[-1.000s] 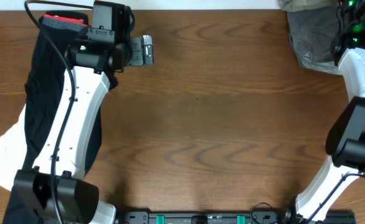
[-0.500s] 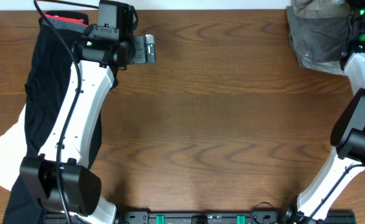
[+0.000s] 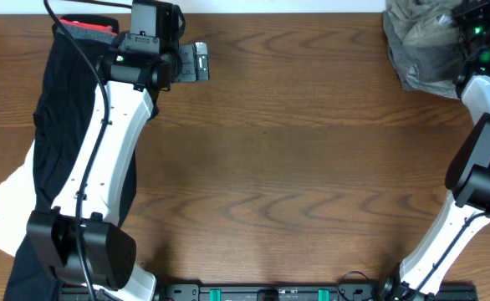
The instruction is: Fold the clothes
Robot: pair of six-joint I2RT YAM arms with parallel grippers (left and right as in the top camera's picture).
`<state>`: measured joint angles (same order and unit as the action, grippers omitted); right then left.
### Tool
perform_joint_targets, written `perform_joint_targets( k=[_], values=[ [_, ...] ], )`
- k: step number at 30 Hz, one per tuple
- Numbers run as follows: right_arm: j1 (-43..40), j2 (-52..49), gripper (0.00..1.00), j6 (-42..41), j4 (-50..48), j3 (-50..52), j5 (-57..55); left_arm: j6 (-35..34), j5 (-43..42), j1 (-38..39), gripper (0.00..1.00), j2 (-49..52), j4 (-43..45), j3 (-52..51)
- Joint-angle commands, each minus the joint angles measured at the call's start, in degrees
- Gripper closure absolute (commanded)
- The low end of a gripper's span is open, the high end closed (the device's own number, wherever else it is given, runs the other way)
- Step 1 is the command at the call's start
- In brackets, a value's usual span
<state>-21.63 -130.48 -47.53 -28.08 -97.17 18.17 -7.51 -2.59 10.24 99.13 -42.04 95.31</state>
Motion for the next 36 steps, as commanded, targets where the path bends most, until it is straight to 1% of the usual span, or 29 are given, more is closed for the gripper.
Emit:
perform_joint_targets(
  k=[1, 6, 7, 8, 10, 14, 18, 24, 29, 32, 36],
  values=[
    [-2.25, -0.11, 0.99, -0.70, 3.48, -1.42, 9.29, -0.35, 0.07, -0.20, 0.02, 0.33, 0.35, -0.50],
    [-4.07, 0.68, 0.98, 0.31, 11.28, -1.42, 10.60, -0.33, 0.07, -0.20, 0.02, 0.33, 0.42, -0.50],
    [-4.31, 1.01, 0.96, 0.94, 12.76, -1.42, 10.51, -0.33, 0.07, -0.20, 0.02, 0.33, 0.48, -0.50],
    [-4.52, 1.33, 0.90, 1.36, 14.08, -1.42, 10.32, -0.33, 0.07, -0.20, 0.02, 0.33, 0.57, -0.50],
    [-4.94, 2.14, 0.85, 2.05, 17.79, -1.42, 9.25, -0.33, 0.07, -0.20, 0.02, 0.33, 0.76, -0.50],
    [-5.46, 3.72, 0.70, 4.04, 27.21, -1.42, 6.75, -0.35, 0.07, -0.20, 0.02, 0.33, 1.29, -0.50],
    [-5.86, 5.42, 0.59, 6.01, 39.23, -1.42, 2.38, -0.33, 0.07, -0.20, 0.02, 0.33, 1.70, -0.50],
    [-6.51, 8.48, 0.58, 12.87, 56.04, -1.42, -5.70, -0.33, 0.07, -0.20, 0.02, 0.33, 1.86, -0.50],
    [-8.02, 12.31, 0.58, 19.52, 65.61, -1.42, -5.97, -0.33, 0.04, -0.20, 0.02, 0.33, 1.86, -0.50],
    [-8.33, 14.82, 0.57, 28.15, 70.01, -1.42, -3.23, -0.35, 0.04, -0.20, 0.02, 0.33, 1.86, -0.50],
    [-7.85, 18.97, 0.58, 43.58, 73.79, -1.42, 2.58, -0.33, 0.07, -0.20, 0.02, 0.33, 1.86, -0.50]
  ],
)
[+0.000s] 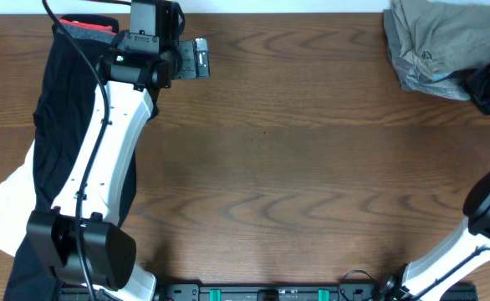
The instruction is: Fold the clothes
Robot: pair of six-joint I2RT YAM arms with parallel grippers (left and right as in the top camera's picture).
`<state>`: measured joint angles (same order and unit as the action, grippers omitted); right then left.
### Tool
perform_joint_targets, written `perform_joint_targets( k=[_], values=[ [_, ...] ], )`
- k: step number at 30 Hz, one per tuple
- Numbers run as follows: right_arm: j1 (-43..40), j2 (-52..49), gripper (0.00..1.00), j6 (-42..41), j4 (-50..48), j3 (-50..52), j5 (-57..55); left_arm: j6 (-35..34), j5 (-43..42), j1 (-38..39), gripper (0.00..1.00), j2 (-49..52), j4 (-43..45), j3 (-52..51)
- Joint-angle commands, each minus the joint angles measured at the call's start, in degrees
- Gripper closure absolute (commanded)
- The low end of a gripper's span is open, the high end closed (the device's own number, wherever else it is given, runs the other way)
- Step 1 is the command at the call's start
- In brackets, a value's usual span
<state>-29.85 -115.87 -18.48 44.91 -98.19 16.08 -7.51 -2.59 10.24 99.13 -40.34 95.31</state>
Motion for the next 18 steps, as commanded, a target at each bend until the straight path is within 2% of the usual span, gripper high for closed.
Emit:
perform_joint_targets(
  k=[1, 5, 7, 8, 10, 12, 15, 18],
  values=[
    [0.79, 5.57, 0.58, 18.91, 1.03, -0.39, 6.49, -0.33, 0.04, -0.20, 0.02, 0.33, 0.15, -0.50],
    [3.32, 9.57, 0.54, 30.21, -1.99, -0.39, 7.34, -0.33, 0.04, -0.20, 0.02, 0.33, 0.15, -0.50],
    [5.20, 9.86, 0.49, 33.27, -6.56, -0.39, 4.66, -0.33, 0.04, -0.20, 0.02, 0.37, 0.15, -0.50],
    [6.03, 9.60, 0.44, 34.10, -8.70, -0.37, 2.97, -0.33, 0.04, -0.20, 0.02, 0.37, 0.15, -0.50],
    [7.80, 8.33, 0.27, 34.91, -13.55, -0.37, -1.18, -0.33, 0.04, -0.20, 0.02, 0.48, 0.13, -0.50],
    [9.20, 6.19, 0.16, 34.91, -20.17, -0.37, -4.92, -0.33, 0.04, -0.20, 0.02, 0.57, 0.11, -0.50],
    [9.79, 2.56, 0.11, 34.82, -29.31, -0.37, -5.88, -0.31, 0.07, -0.20, 0.02, 0.70, 0.15, -0.50],
    [9.73, -1.11, 0.09, 33.94, -36.79, -0.37, -5.62, -0.31, 0.07, -0.20, 0.02, 0.96, 0.15, -0.50]
  ],
)
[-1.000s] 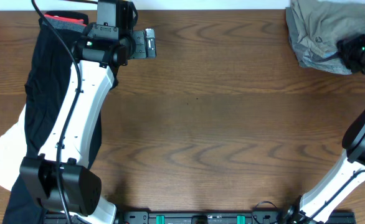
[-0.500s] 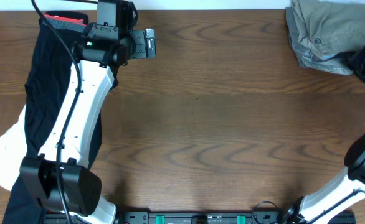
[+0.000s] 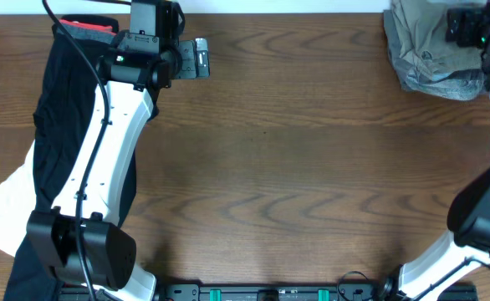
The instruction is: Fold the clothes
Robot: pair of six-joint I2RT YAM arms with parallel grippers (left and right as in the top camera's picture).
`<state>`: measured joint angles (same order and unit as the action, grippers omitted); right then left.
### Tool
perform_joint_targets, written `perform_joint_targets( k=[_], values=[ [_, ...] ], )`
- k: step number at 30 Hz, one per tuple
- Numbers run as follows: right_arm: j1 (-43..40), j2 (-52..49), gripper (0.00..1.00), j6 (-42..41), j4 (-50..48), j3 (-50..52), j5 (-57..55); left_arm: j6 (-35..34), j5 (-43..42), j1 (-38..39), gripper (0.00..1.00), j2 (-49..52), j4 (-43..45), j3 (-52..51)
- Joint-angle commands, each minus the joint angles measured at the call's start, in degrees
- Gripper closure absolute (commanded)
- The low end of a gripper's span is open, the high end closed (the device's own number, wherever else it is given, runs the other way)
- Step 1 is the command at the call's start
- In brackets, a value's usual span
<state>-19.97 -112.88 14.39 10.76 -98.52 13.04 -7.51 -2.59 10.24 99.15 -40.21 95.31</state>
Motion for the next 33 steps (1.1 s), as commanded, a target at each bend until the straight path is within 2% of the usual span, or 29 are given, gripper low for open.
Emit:
perform_joint_targets(
  k=[1, 3, 6, 9, 16, 21, 26, 30, 33],
  values=[
    [-0.22, -5.33, 0.09, 0.22, -4.72, -0.04, -2.60, -0.31, 0.07, -0.20, 0.02, 1.09, 0.02, -0.50],
    [-0.50, -7.61, 0.09, -1.79, -7.78, -0.04, -2.78, -0.31, 0.07, -0.20, 0.02, 1.44, 0.02, -0.50],
    [-1.49, -10.25, 0.16, -4.37, -8.28, -0.04, -2.73, -0.33, 0.07, -0.20, 0.02, 2.08, 0.02, -0.50],
    [-3.13, -11.47, 0.22, -4.70, -4.26, -0.04, -2.84, -0.33, 0.07, -0.20, 0.02, 2.78, 0.02, -0.50],
    [-9.03, -12.90, 0.25, -4.74, 9.46, -0.04, -1.81, -0.33, 0.07, -0.17, 0.02, 3.39, 0.02, -0.50],
    [-12.26, -14.93, 0.21, -4.70, 17.62, 0.00, 2.58, -0.33, 0.07, -0.17, 0.02, 3.39, 0.02, -0.50],
    [-12.35, -14.91, 0.11, -4.20, 18.38, -0.04, 7.56, -0.33, 0.07, -0.17, 0.02, 3.39, 0.02, -0.50],
    [-11.10, -11.39, 0.11, -4.07, 17.97, -0.07, 10.58, -0.33, 0.07, -0.17, 0.02, 3.39, 0.00, -0.50],
    [-9.92, -6.82, 0.17, -4.11, 19.32, -0.07, 11.04, -0.33, 0.04, -0.17, 0.02, 3.39, 0.00, -0.50]
  ],
)
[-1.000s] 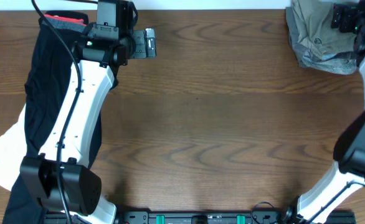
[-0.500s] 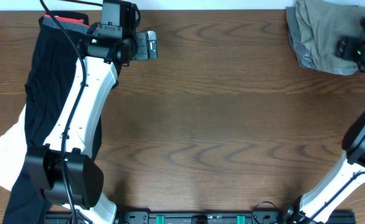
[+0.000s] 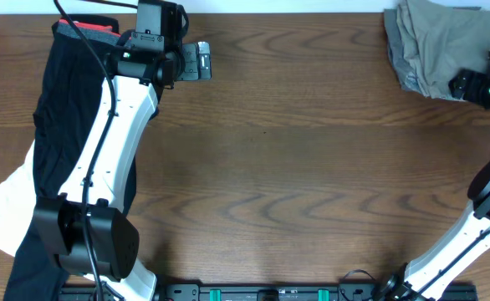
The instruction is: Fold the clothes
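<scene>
An olive-grey garment lies bunched in the table's far right corner. My right gripper hovers at its lower right edge, mostly off to the side of the overhead view; its fingers are too dark to read. A dark navy garment stretches along the left side, partly under my left arm. Under it lies a white garment, and a red and grey piece lies at its far end. My left gripper is over bare wood at the far left, open and holding nothing.
The wooden table spreads between the two piles. The arm bases and a black rail sit along the near edge. My left arm reaches across the navy garment.
My right gripper was over the far part of the olive-grey garment and is now nearer, at its lower right edge. The garment looks flatter. My left arm has shifted slightly.
First my right gripper was over the rumpled olive-grey garment in the corner. Then it was at the garment's right edge, then back over its far part, and now it is at the lower right edge. My left gripper has stayed open at the far left.
</scene>
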Robot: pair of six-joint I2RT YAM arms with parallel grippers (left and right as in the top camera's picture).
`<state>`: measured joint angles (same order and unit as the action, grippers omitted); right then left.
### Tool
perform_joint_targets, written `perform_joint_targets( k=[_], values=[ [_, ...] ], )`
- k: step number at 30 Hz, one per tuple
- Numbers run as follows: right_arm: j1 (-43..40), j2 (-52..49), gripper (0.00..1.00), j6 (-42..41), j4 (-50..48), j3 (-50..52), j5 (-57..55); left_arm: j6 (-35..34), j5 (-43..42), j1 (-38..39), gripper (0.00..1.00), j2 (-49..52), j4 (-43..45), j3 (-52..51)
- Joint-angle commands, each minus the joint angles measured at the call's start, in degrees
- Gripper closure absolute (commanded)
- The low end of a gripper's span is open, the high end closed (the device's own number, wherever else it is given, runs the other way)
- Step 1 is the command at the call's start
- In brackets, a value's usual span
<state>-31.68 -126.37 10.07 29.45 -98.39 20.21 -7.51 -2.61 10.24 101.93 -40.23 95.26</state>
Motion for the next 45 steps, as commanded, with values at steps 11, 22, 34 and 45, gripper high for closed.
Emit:
perform_joint_targets(
  k=[11, 22, 34, 45],
  values=[
    [6.86, 19.39, 0.44, 0.28, 4.55, -0.17, 1.55, -0.31, 0.09, -0.20, 0.02, 0.61, 0.04, -0.46],
    [11.58, 7.32, 0.72, -4.24, -15.98, -0.17, -7.30, -0.28, 0.11, -0.20, 0.02, 0.63, 0.70, -0.46],
    [15.47, -16.06, 0.83, -18.88, -53.77, -0.17, -12.61, -0.20, 0.13, -0.20, 0.02, 0.63, 0.92, -0.46],
    [21.51, -24.02, 0.82, -18.34, -55.23, -0.17, -21.73, 0.35, 0.76, -0.20, 0.02, 0.66, 2.01, -0.46]
  ],
)
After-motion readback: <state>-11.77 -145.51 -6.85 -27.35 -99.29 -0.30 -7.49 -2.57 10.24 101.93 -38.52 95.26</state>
